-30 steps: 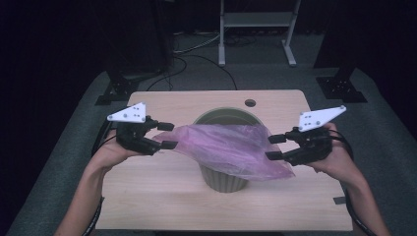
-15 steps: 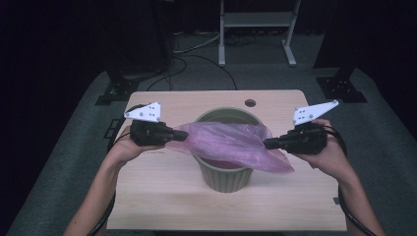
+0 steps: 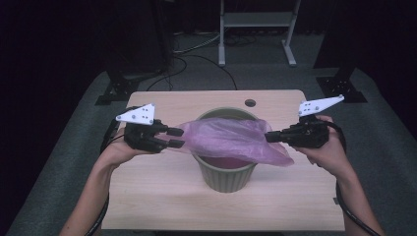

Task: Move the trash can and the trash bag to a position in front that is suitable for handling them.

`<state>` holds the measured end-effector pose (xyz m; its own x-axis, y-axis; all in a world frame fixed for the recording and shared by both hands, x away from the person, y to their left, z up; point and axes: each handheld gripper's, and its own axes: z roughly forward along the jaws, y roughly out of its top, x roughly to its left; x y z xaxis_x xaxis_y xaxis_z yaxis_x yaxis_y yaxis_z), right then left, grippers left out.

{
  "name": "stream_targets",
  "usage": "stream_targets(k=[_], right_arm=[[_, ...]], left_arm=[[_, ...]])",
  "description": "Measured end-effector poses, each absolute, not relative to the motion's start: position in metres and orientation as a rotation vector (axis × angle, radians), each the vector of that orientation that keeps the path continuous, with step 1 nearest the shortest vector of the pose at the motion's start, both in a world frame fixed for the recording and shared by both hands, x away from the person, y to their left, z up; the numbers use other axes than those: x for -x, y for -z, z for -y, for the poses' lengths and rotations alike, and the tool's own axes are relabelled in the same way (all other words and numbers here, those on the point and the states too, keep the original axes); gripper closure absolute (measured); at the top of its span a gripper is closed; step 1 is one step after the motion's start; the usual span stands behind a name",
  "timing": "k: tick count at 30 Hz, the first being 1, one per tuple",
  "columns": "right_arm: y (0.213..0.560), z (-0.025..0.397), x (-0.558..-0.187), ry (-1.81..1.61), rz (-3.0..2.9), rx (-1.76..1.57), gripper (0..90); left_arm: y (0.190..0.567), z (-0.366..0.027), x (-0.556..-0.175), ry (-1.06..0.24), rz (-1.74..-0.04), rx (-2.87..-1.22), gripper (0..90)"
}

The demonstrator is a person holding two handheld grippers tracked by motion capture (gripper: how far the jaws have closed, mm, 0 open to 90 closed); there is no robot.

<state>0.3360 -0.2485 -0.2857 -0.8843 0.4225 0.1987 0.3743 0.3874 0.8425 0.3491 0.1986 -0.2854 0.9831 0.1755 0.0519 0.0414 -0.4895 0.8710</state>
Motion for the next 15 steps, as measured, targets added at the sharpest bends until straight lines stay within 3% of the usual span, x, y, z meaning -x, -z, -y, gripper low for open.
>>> stream_targets(k=[6, 9, 12, 15], right_arm=[[0.285, 0.246, -0.336, -1.536, -2.582, -0.739, 90.0], [0.285, 0.246, -0.337, -1.536, -2.582, -0.741, 90.0], [0.286, 0.245, -0.338, -1.541, -2.583, -0.744, 90.0], [0.287, 0.245, -0.338, -1.544, -2.583, -0.742, 90.0]], left_arm=[[0.293, -0.202, -0.345, -0.208, -0.154, -2.108, 39.8], [0.296, -0.201, -0.345, -0.223, -0.154, -2.134, 38.1], [0.298, -0.198, -0.346, -0.251, -0.146, -2.149, 47.8], [0.297, -0.194, -0.345, -0.284, -0.126, -2.164, 66.5]])
